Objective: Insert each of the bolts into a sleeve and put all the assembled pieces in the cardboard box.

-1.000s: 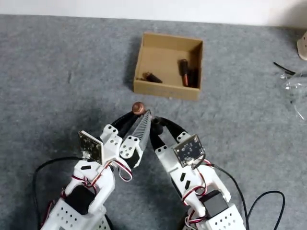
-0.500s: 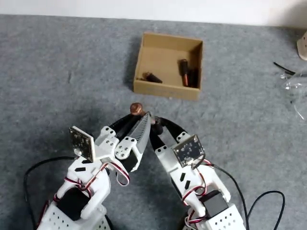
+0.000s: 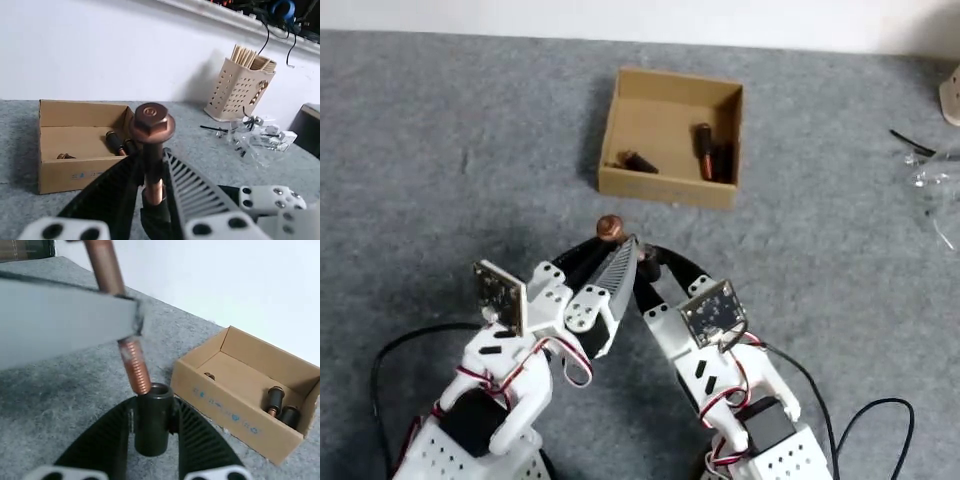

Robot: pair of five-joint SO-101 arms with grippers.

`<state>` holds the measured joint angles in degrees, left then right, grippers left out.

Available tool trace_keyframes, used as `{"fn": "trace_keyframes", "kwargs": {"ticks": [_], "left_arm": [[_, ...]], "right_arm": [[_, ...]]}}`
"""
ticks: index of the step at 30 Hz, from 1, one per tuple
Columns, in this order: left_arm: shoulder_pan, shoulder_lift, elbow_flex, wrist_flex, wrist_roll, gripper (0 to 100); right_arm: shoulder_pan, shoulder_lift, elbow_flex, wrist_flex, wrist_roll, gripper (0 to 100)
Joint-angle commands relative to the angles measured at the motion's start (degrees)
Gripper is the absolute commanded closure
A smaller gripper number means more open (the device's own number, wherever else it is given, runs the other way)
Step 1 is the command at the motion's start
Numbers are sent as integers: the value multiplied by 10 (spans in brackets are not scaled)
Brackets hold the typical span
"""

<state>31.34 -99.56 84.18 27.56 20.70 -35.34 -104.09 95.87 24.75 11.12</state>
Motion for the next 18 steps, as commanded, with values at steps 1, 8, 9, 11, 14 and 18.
{"fn": "trace_keyframes", "kwargs": {"ticks": [1,8,9,11,14,18], "left_arm": [[16,105,-32,-58,-4,995],[16,202,-86,-48,-3,995],[16,207,-88,-48,-3,995],[16,213,-92,-48,-3,995],[16,213,-92,-53,2,995],[15,218,-93,-53,53,995]], "right_arm": [[-4,-13,84,0,6,993],[-4,-13,84,0,6,993],[-4,-13,84,0,6,993],[-4,-13,84,0,6,993],[-4,-13,84,0,6,993],[-3,-13,84,0,6,993]]}}
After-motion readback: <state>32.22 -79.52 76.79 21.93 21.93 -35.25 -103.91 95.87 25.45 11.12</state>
